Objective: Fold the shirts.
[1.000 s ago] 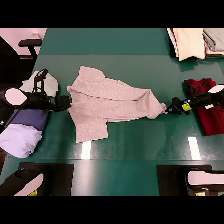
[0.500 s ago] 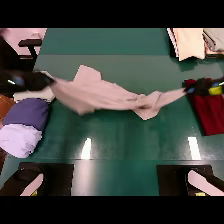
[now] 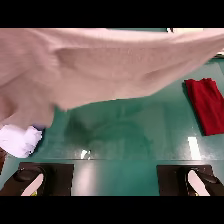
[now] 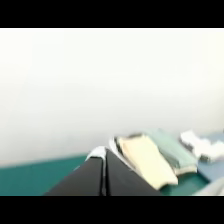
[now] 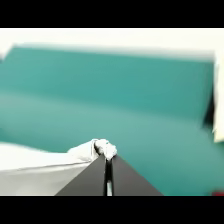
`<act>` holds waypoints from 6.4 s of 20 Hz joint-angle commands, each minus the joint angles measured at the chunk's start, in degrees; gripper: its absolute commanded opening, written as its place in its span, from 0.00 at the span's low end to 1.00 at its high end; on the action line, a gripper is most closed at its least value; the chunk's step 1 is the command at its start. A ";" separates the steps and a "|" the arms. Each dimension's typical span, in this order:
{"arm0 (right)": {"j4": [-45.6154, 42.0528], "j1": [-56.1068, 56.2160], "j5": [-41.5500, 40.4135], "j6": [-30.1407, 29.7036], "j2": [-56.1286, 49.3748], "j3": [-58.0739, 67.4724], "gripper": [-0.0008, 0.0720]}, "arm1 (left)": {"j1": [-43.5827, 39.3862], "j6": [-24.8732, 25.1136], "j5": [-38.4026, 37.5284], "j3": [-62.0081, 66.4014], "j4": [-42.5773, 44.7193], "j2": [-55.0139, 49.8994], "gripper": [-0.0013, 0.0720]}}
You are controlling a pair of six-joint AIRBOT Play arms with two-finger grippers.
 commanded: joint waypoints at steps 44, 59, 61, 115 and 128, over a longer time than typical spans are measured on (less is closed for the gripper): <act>-16.72 12.48 3.32 6.05 -56.81 -4.68 0.56 | 6.54 12.22 7.56 -44.96 -0.13 -44.76 0.63; -16.74 5.33 1.77 4.39 -24.81 -34.93 0.57 | 7.58 4.72 -4.70 -82.84 0.31 -9.42 0.75; -15.30 5.31 1.92 4.39 -23.91 -35.91 0.57 | 7.58 4.81 -2.64 -87.30 -2.89 -8.79 0.75; -24.24 6.58 1.29 4.09 -17.18 -45.31 0.03 | 1.05 4.59 -3.93 -70.71 1.90 -5.66 0.04; -12.09 8.96 1.66 0.66 -47.60 -19.39 0.50 | 1.05 7.58 11.08 -65.40 2.89 -25.40 0.63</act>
